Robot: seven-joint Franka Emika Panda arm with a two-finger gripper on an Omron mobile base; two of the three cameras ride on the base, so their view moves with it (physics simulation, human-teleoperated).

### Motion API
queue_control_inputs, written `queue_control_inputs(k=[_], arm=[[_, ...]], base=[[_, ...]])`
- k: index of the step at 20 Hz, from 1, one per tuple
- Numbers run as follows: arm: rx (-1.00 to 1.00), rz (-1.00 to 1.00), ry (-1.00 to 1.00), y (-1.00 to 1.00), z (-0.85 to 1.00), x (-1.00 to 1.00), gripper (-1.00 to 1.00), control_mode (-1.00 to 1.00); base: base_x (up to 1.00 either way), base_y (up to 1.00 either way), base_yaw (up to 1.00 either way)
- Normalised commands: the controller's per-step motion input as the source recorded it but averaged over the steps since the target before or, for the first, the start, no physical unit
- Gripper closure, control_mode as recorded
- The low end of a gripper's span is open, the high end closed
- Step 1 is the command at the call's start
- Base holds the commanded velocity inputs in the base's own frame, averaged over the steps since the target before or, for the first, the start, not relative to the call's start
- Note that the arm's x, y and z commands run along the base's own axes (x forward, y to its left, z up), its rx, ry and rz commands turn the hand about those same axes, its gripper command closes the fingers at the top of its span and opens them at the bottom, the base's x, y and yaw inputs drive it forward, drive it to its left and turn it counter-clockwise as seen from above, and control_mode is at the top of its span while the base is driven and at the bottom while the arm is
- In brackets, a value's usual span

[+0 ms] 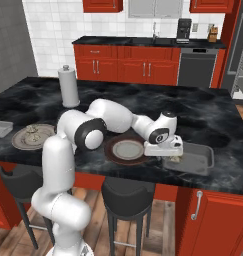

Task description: Place two dumplings into each of the tupperware containers and then place the containers in the fridge.

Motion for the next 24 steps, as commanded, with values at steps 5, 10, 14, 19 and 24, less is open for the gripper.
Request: queue_control_inputs(k=[5,10,14,19,24], arm=[[0.0,0.26,-0.07,-0.06,0.61,-0.19,1.0,-1.0],[-0.04,0.36,-0.02,0.38,0.99,-0.53,1.0,-1.0],[-0.17,0.5,0.0,0.85,0.67,-0.64,1.0,-1.0],[-0.18,0.52,-0.17,0.62,0.53,-0.6,1.0,-1.0],[-0.04,0.51,-0.22,0.47,0.59,-0.63,1.0,-1.0]], base=[[0.0,0.0,0.0],[0.0,0.0,0.0],[0.0,0.0,0.0],[0.0,0.0,0.0],[0.0,0.0,0.0]])
